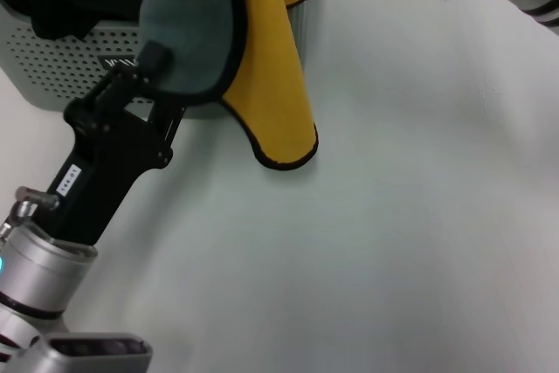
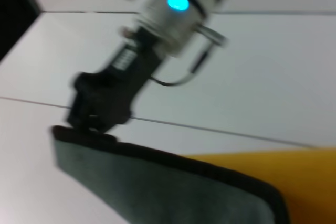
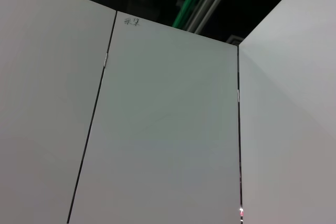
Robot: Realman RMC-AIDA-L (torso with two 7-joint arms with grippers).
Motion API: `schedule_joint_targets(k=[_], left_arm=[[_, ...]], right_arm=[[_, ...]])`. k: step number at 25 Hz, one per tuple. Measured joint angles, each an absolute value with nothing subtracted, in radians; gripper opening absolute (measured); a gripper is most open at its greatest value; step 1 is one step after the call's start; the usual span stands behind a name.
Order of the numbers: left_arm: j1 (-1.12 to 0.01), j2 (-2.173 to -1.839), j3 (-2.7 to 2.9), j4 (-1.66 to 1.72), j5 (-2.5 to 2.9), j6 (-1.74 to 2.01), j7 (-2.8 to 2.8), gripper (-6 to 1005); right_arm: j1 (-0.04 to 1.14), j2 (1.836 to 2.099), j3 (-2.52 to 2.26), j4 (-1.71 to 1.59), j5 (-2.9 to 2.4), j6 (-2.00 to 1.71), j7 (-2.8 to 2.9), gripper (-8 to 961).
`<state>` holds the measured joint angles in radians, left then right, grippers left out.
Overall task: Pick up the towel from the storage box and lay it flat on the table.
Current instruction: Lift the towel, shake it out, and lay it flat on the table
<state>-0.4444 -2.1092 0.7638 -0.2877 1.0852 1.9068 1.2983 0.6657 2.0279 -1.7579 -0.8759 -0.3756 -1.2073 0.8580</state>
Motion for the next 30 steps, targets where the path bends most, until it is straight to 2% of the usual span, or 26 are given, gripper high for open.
schedule_joint_targets(k=[17, 30], left_arm=[[-0.435, -2.109, 0.773, -0.245, 1.205, 2.016, 0.783, 260], [-0.441, -2.109, 0.865, -0.179, 1.256, 2.001, 0.638, 184]], right_arm=[[0.677, 2.028, -1.748, -0.832, -0.330, -1.153, 0.805, 12], [0.691, 2.028, -1.723, -0.797, -0.327, -1.150, 0.798, 12]])
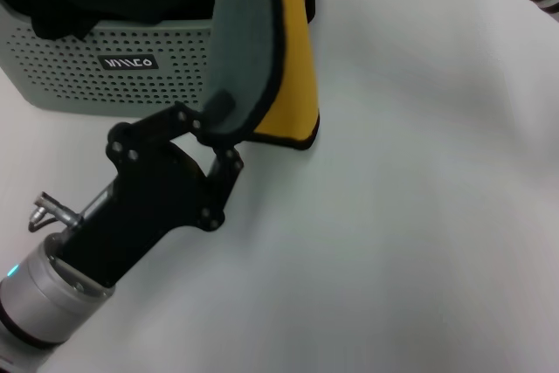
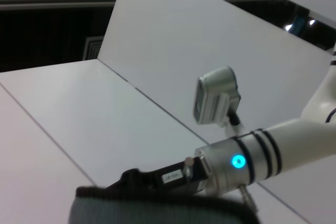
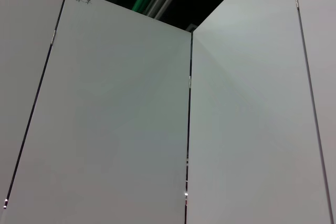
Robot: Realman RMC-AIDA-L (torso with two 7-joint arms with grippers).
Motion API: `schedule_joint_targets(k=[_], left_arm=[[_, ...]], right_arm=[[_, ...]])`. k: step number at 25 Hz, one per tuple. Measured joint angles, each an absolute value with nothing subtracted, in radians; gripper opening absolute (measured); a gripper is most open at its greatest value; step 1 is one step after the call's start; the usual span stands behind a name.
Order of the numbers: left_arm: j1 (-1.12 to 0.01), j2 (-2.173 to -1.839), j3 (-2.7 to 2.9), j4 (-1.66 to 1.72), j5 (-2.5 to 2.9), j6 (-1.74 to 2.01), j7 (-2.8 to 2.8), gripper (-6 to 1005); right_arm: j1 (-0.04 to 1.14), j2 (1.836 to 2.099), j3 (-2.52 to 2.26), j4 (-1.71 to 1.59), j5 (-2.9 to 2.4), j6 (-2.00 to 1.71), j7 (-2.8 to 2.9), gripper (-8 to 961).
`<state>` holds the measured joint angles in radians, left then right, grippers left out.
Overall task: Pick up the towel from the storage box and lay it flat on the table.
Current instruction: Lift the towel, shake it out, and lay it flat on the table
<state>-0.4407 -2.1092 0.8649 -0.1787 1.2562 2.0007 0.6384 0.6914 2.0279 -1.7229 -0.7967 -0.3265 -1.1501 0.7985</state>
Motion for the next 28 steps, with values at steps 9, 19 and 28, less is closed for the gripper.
schedule_joint_targets(k=[9, 19, 28], left_arm=[[-0.442, -2.109, 0.897, -0.168, 1.273, 2.000, 0.603, 185], [-0.444, -2.109, 0.871, -0.169, 1.263, 1.907, 0.674, 184], [-0.427, -2.109, 0.774, -0.208, 1.252, 1.877, 1.156, 197]], right_arm=[[0.691, 2.028, -1.711, -0.776, -0.327, -1.155, 0.802, 12], [0.683, 2.028, -1.719, -0.785, -0.307, -1.167, 0.807, 12], [0.734, 2.028, -1.785, -0.787, -0.253, -1.141, 0.818, 12]])
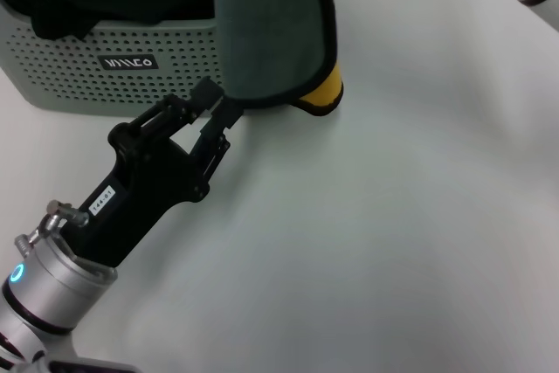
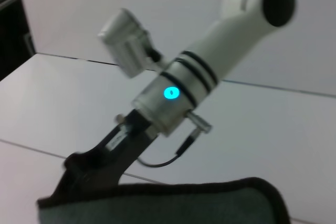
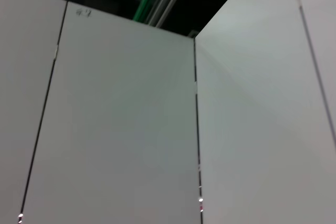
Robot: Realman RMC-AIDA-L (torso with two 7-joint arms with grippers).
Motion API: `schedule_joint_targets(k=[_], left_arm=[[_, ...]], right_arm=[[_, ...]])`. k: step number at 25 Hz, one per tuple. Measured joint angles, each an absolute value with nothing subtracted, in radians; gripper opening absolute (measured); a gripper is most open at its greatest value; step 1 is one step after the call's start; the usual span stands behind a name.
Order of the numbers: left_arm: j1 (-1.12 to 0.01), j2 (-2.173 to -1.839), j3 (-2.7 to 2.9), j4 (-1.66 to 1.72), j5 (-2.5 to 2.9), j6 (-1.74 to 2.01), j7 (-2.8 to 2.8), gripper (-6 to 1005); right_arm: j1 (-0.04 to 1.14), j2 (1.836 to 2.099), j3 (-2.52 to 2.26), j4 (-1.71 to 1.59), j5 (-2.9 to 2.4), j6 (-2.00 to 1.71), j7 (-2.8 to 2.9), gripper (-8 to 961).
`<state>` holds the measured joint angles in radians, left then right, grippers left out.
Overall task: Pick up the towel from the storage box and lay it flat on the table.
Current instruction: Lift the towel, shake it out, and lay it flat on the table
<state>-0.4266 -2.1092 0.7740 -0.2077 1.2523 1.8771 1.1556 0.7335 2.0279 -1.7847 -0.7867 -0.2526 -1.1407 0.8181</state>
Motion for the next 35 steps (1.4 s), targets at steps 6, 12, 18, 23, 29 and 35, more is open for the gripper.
schedule_joint_targets(k=[6, 12, 18, 23, 29, 35], left_arm=[[-0.422, -2.109, 0.774, -0.229, 1.250, 1.851, 1.219, 357], [-0.424, -2.109, 0.765, -0.243, 1.250, 1.850, 1.221, 513], [-0.429, -2.109, 0.762, -0.253, 1.249, 1.850, 1.218, 509], [-0.431, -2.109, 0.762, -0.253, 1.249, 1.836, 1.215, 506], [-0.434, -2.109, 0.731, -0.253, 1.226, 1.803, 1.219, 504], [-0.429, -2.109, 0.692, -0.252, 1.206, 1.805, 1.263, 503]], right_arm=[[0.770, 2.028, -1.809, -0.780, -0.251, -1.116, 0.817, 11], [0.802, 2.028, -1.831, -0.776, -0.252, -1.092, 0.810, 11], [0.820, 2.028, -1.853, -0.771, -0.253, -1.074, 0.803, 11], [0.828, 2.028, -1.859, -0.765, -0.238, -1.072, 0.796, 11], [0.829, 2.028, -1.861, -0.773, -0.237, -1.081, 0.801, 11], [0.823, 2.028, -1.862, -0.775, -0.236, -1.082, 0.803, 11]])
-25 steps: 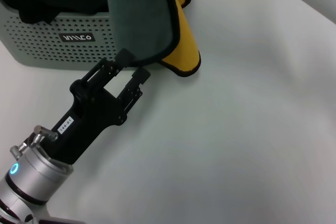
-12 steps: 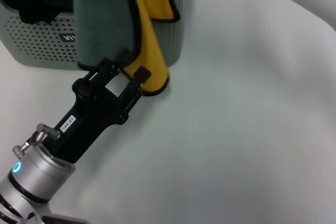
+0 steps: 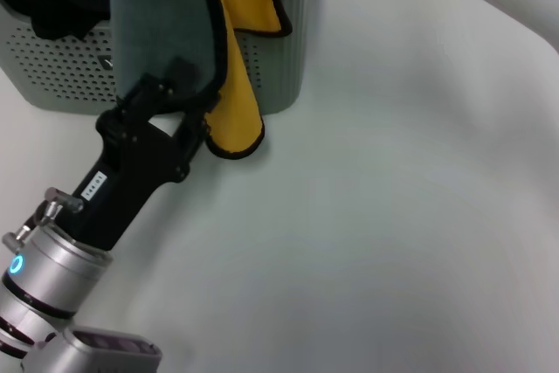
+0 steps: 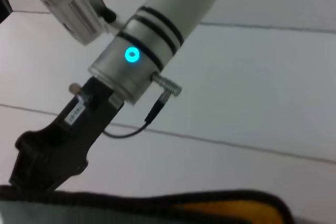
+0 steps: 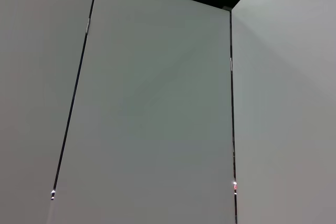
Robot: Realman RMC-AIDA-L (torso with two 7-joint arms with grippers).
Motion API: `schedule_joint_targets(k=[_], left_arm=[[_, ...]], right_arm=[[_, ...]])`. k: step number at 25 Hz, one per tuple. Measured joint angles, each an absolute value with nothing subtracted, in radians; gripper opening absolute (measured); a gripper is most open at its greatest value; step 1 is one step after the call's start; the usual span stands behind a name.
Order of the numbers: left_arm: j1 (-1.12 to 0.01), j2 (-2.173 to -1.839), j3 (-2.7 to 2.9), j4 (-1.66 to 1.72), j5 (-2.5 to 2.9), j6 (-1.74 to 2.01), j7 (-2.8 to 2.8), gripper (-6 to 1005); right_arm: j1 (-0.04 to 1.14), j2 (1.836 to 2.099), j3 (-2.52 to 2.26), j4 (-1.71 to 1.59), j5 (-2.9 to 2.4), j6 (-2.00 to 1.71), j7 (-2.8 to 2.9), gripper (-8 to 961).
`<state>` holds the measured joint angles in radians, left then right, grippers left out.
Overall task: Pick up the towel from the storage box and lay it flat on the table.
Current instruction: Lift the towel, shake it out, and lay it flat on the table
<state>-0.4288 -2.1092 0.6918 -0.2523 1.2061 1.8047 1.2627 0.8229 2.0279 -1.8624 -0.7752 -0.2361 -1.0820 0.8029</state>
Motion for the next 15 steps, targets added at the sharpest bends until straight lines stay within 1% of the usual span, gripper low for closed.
schedule_joint_targets(k=[15], left_arm=[[-0.443, -2.109, 0.662, -0.255, 1.223, 1.811, 1.282, 501]], right_arm=[[0.827, 2.028, -1.855, -0.764, -0.236, -1.082, 0.805, 11]])
